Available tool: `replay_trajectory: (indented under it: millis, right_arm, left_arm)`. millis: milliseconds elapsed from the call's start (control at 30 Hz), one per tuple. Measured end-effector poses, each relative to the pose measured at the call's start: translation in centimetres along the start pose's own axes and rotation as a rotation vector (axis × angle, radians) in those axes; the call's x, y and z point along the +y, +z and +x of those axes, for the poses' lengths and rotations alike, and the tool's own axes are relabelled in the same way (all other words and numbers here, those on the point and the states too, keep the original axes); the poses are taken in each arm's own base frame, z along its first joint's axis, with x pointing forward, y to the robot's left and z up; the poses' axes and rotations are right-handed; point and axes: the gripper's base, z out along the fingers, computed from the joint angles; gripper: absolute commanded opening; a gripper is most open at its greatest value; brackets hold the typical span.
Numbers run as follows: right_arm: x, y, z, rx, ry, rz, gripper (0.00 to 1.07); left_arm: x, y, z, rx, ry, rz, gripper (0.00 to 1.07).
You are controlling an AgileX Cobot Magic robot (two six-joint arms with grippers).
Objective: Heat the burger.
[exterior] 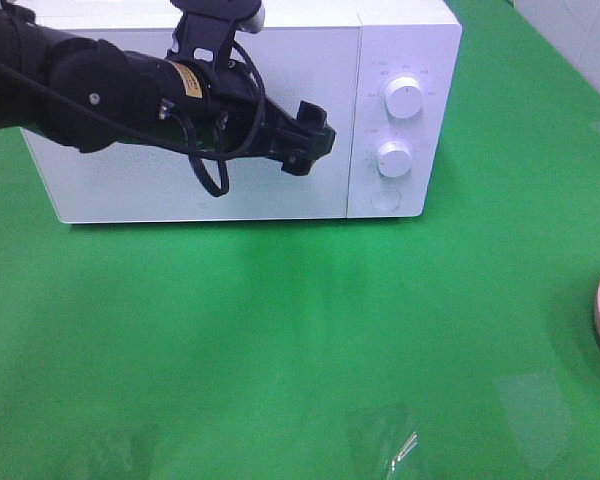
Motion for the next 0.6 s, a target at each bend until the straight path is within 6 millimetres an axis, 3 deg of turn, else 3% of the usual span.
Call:
replay_trajectory:
  millis: [333, 467, 600]
  right_arm:
    - [0.0, 0.0, 0.0, 0.000, 0.000, 0.000, 0.75]
    - [0.0, 0.0, 0.0, 0.000, 0.000, 0.000, 0.75]
    - [0.0, 0.0, 0.0, 0.000, 0.000, 0.000, 0.75]
  left_arm:
    - [-0.4, -4.5, 0.4, 0.284, -0.002, 0.015, 1.02]
    - [-0.6, -8.1, 1.3, 0.526, -0.017, 0.022, 1.02]
    - [-0.6, -9.2, 1.9, 0.631, -0.040, 0.013, 1.02]
